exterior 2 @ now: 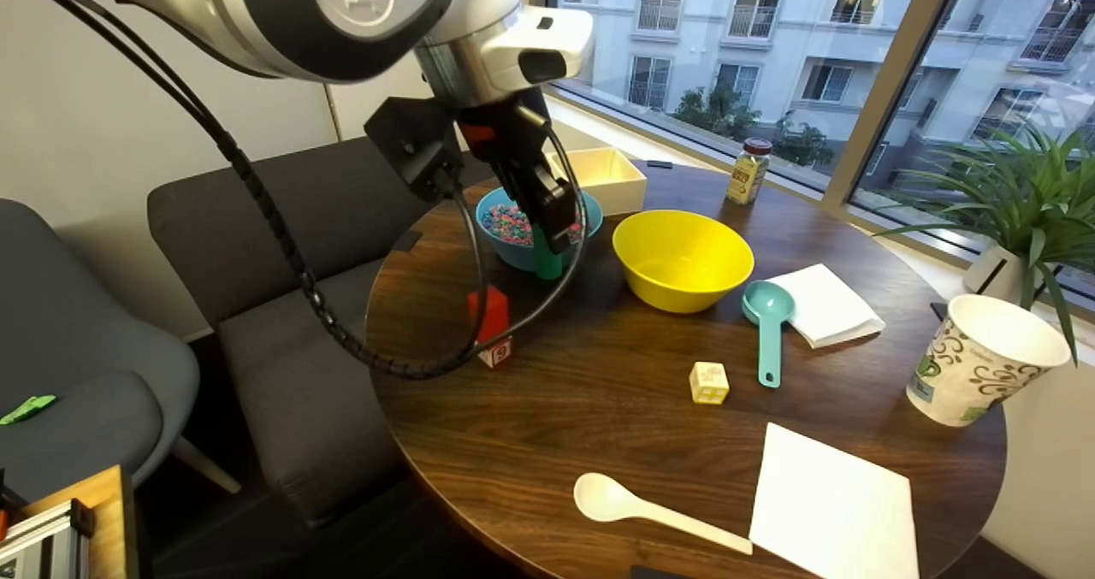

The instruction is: Put the top most block on the table, then put the orange block on the white block, then put the green block on the orange block

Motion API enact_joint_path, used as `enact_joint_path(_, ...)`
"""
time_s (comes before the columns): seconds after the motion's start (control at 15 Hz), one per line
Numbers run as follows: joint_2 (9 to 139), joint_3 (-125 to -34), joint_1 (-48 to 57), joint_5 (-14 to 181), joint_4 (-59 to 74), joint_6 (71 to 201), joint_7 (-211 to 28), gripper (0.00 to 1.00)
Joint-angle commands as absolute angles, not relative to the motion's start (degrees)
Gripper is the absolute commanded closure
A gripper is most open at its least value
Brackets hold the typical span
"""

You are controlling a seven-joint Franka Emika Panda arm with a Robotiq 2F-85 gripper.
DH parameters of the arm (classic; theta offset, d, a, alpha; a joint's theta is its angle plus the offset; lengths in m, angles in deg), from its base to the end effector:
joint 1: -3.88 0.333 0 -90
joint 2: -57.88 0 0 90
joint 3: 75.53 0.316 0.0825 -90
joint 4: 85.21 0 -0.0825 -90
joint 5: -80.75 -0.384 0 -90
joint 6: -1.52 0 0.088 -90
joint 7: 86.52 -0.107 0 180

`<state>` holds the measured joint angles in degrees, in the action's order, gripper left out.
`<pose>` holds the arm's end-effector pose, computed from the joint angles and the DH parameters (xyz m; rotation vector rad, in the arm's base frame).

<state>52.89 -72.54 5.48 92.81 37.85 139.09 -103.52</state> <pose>0.5494 0.0431 0.4757 2.9840 -0.1265 0.5510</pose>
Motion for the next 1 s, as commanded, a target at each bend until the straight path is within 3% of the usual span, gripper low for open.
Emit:
enact_joint_path(0.0, 47.93, -71.69, 5.15, 95.49, 39.67, 135.09, -104.33, 0.92)
enact_joint_path(0.93, 38.87, -69.49, 3.98, 94.11, 44.56, 124.47, -111.75, 0.92)
